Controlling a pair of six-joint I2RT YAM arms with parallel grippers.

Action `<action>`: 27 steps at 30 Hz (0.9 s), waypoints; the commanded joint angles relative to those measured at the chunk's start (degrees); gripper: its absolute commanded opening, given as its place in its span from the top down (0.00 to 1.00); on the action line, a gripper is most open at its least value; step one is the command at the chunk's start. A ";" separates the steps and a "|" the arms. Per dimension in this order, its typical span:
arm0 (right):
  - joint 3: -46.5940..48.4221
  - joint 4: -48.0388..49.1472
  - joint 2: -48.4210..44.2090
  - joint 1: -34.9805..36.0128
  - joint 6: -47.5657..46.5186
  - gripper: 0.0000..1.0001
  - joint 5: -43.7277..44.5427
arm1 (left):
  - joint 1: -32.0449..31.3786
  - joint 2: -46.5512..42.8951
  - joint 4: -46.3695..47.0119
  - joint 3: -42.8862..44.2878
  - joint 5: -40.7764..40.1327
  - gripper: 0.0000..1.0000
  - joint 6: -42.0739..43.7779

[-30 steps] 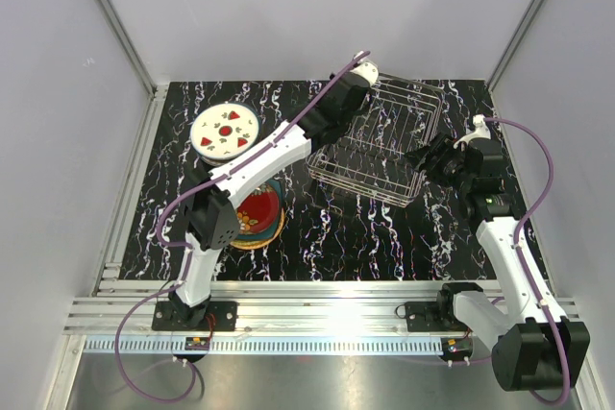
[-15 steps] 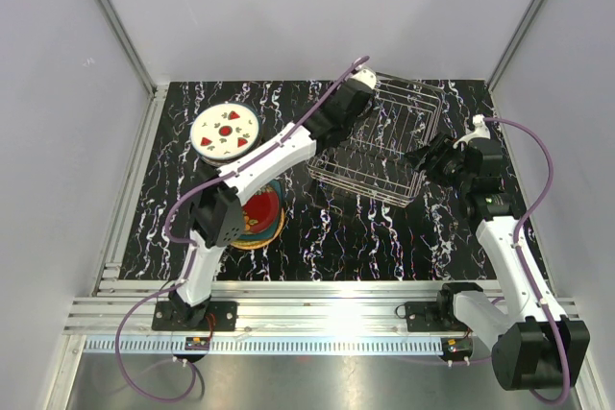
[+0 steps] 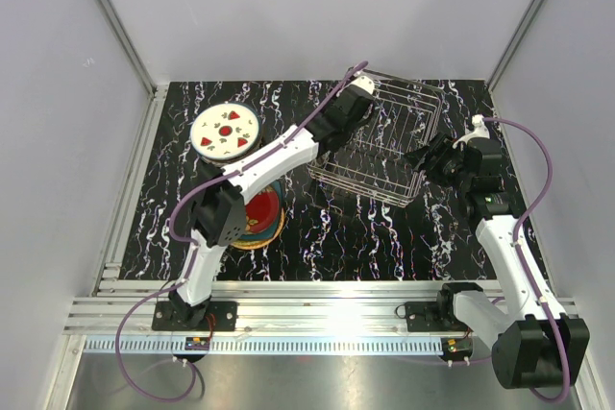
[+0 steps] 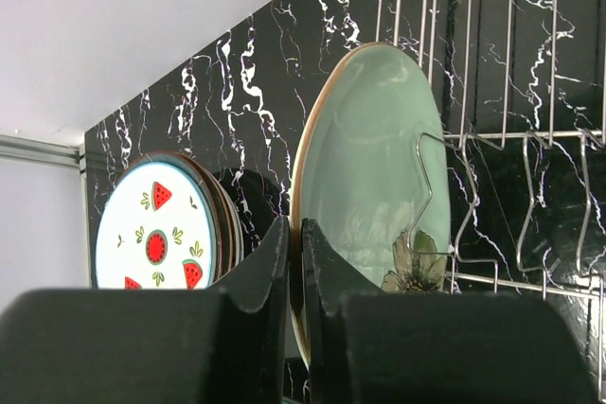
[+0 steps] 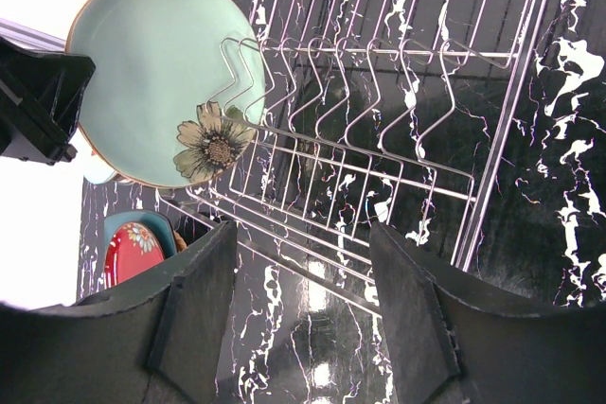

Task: Load the plates into the dish rack
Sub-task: Insert the plate into the dish rack

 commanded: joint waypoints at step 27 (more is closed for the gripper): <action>1.17 0.47 0.55 -0.11 -0.88 0.31 1.03 | 3.36 -7.67 3.34 -1.66 -0.75 0.40 -0.19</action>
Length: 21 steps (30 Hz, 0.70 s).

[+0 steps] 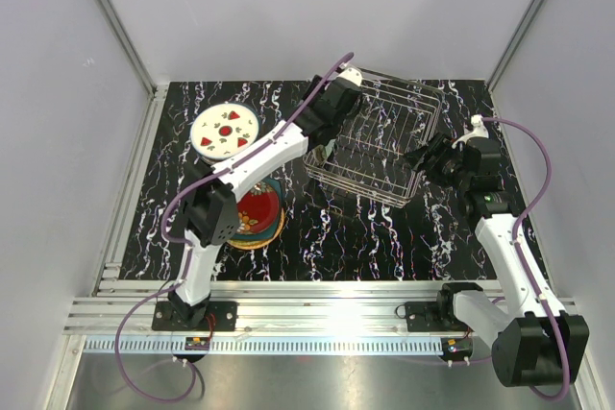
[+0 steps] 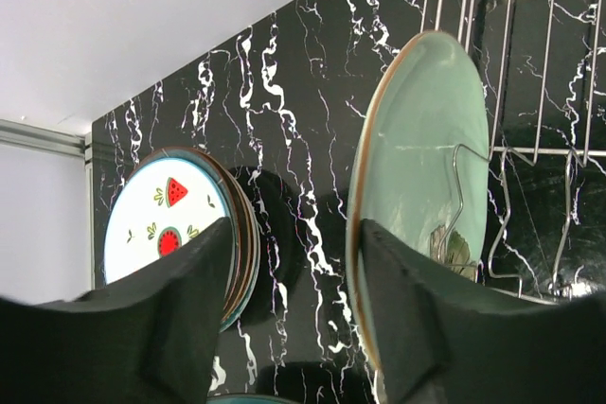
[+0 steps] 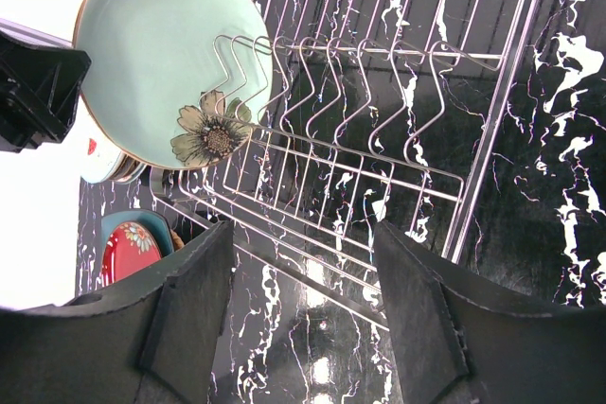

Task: Load the plates into the dish rack
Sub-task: Insert the plate into the dish rack

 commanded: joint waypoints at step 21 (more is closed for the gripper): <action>1.35 -0.74 -0.55 -0.02 -1.40 0.30 1.36 | 1.09 -22.24 2.16 -10.07 15.67 0.17 -11.09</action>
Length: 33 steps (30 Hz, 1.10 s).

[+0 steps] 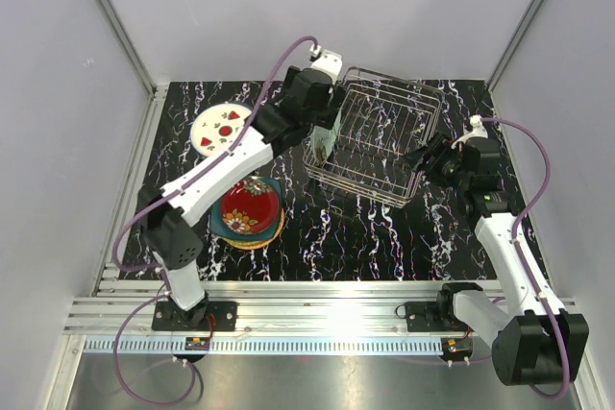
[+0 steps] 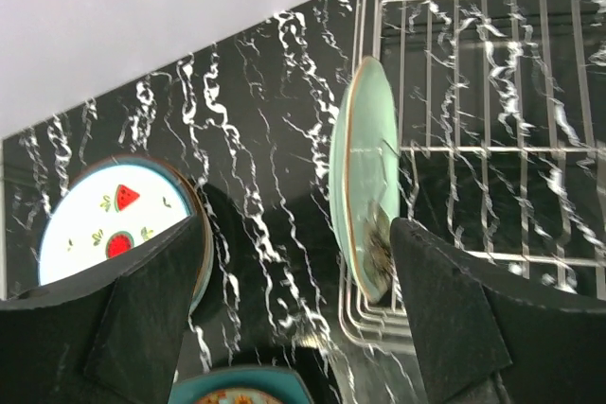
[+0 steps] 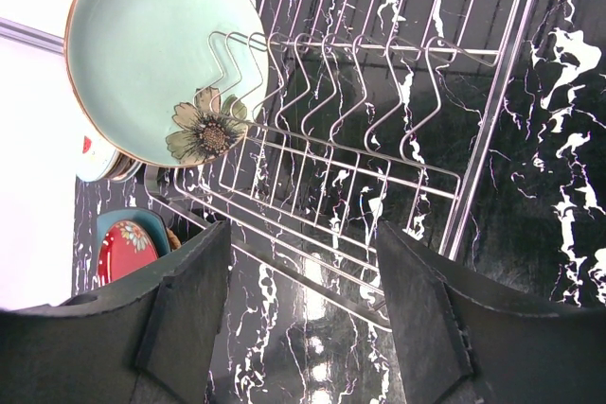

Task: Load the plates into the dish rack
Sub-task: Insert the plate into the dish rack, then grab a plate with the left arm

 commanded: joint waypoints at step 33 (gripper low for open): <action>0.20 1.28 0.16 -0.11 0.44 0.31 -2.77 | 20.21 -49.42 1.41 -68.81 10.71 0.24 -51.93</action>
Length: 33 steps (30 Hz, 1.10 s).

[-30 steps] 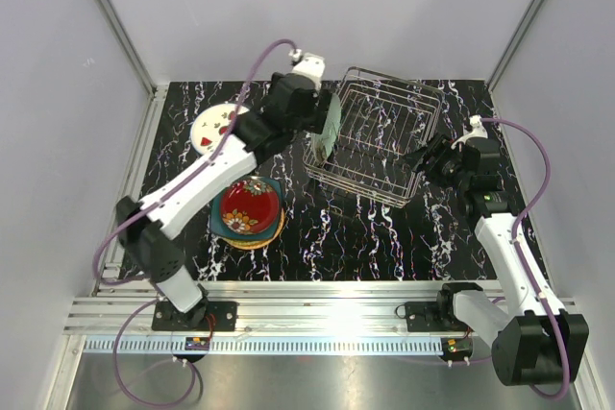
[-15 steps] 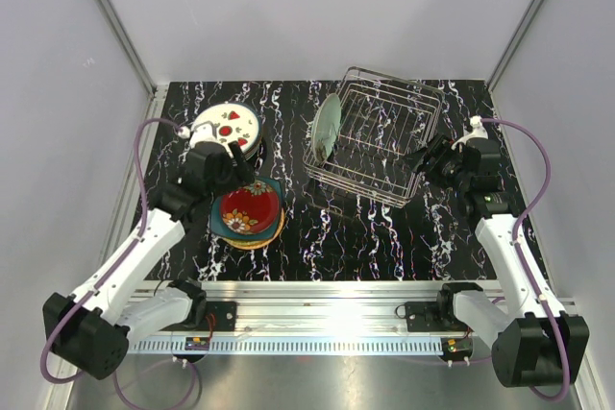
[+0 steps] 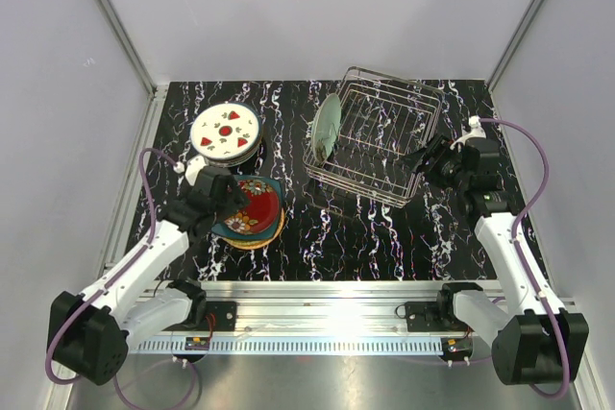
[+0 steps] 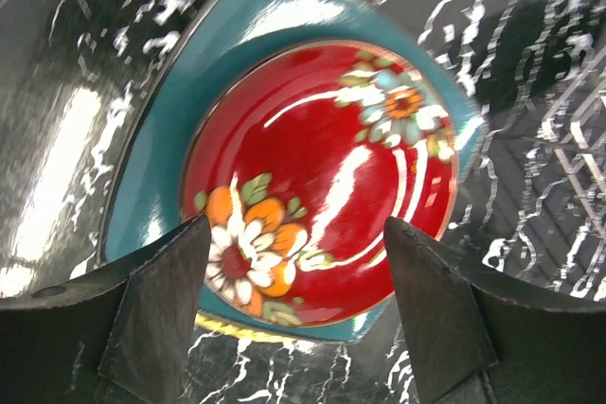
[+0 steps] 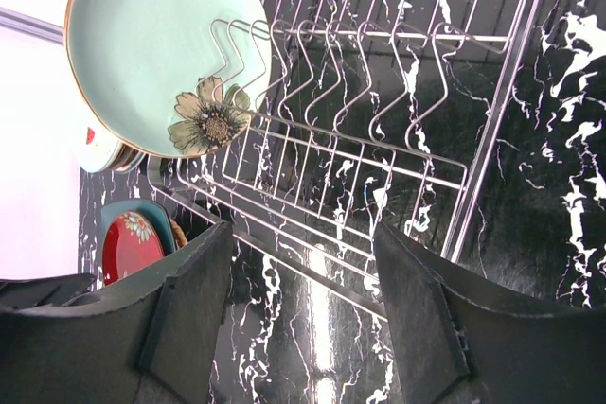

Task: Load the plates into the dish rack
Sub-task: Grab a plate with the left arm

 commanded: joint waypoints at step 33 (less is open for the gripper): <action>0.05 2.31 1.08 -0.11 0.13 0.32 -1.44 | 1.93 -5.72 11.64 -13.93 3.72 0.53 -8.05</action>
